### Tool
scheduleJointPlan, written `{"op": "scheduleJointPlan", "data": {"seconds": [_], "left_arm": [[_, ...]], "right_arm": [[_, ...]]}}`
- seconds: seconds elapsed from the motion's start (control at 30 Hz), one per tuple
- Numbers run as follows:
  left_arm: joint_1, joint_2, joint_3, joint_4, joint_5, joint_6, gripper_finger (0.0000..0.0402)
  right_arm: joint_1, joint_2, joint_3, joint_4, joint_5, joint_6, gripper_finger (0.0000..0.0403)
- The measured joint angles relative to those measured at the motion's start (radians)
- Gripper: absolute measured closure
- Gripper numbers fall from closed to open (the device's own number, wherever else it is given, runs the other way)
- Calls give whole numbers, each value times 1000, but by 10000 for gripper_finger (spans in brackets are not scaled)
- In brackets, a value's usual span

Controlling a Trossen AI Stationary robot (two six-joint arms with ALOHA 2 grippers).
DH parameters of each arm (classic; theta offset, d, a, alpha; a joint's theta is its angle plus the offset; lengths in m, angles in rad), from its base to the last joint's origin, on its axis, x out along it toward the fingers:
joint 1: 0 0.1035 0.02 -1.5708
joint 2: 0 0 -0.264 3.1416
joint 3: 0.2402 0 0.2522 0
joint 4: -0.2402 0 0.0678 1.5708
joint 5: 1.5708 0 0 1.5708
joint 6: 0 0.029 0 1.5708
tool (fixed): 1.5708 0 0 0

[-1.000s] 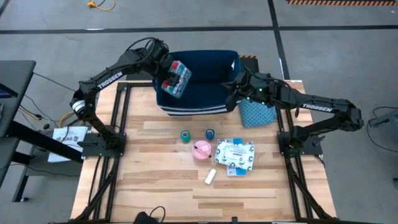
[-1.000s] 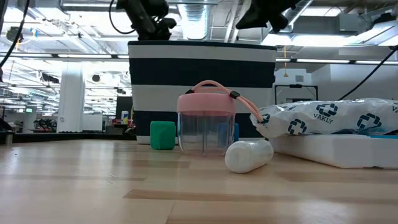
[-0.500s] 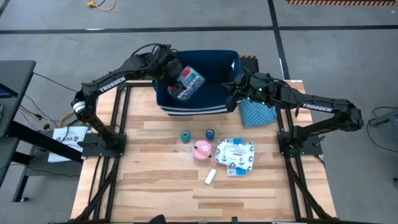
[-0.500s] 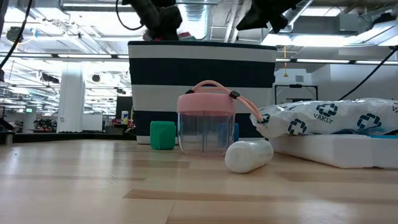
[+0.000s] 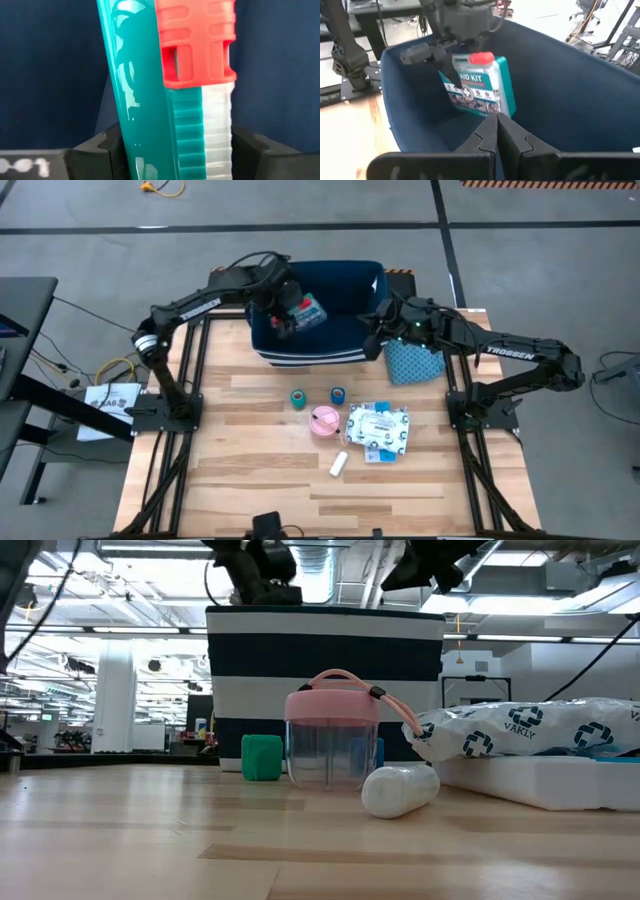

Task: Pick & place medical supplies in basket/bin
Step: Put the first aid box into the bin

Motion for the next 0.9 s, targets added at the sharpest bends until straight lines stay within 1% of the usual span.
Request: {"op": "scheduleJointPlan", "data": {"seconds": [0.2, 0.33, 0.5, 0.7, 0.9], "left_arm": [[-9, 122, 113, -113, -3, 98, 187], [-18, 181, 169, -169, -12, 156, 187], [-33, 216, 174, -176, -38, 190, 187], [-57, 219, 149, -203, -61, 243, 187], [-76, 218, 149, -212, -78, 245, 185]], "right_arm": [[0, 0, 0, -14, 0, 1, 403], [0, 0, 0, -28, 0, 1, 403], [0, 0, 0, -29, 0, 0, 403], [0, 0, 0, -30, 0, -8, 403], [0, 0, 0, -50, 0, -18, 403]]}}
